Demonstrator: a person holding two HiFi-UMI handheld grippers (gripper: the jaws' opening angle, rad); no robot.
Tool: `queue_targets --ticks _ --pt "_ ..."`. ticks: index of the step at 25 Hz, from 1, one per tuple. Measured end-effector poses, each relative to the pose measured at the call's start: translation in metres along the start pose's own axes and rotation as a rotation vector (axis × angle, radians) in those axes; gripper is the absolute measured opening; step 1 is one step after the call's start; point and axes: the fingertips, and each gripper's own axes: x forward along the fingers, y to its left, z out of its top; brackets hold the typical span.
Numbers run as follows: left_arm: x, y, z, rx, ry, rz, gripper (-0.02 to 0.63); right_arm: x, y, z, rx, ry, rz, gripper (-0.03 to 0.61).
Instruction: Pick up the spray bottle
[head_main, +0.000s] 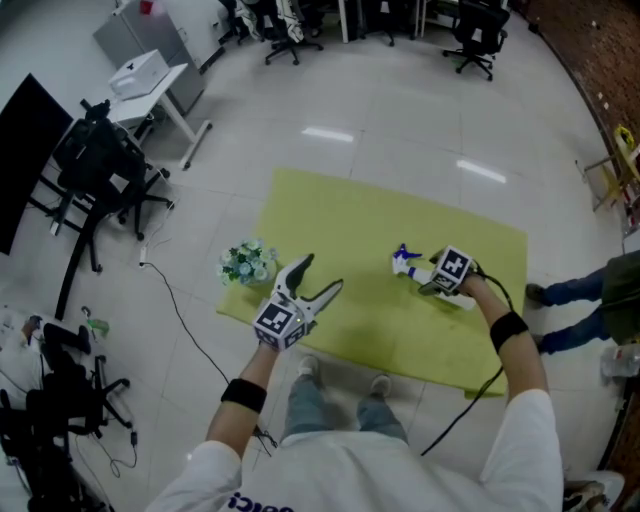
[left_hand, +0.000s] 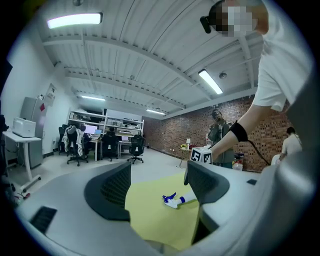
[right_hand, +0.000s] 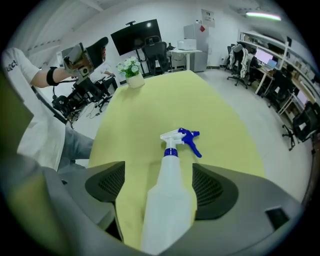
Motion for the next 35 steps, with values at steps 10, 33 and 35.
queue_targets --ticks 10,33,35 --pt "-0.001 -0.002 -0.010 0.010 0.007 0.047 0.380 0.049 -0.017 -0.005 0.006 0.145 0.024 0.414" --pt "-0.045 0.036 -0.018 -0.012 -0.004 0.254 0.471 0.070 -0.042 -0.020 0.022 0.355 -0.157 0.221" --pt "-0.046 0.037 -0.014 -0.011 -0.011 0.255 0.471 0.066 -0.042 -0.013 0.053 0.307 -0.171 0.219"
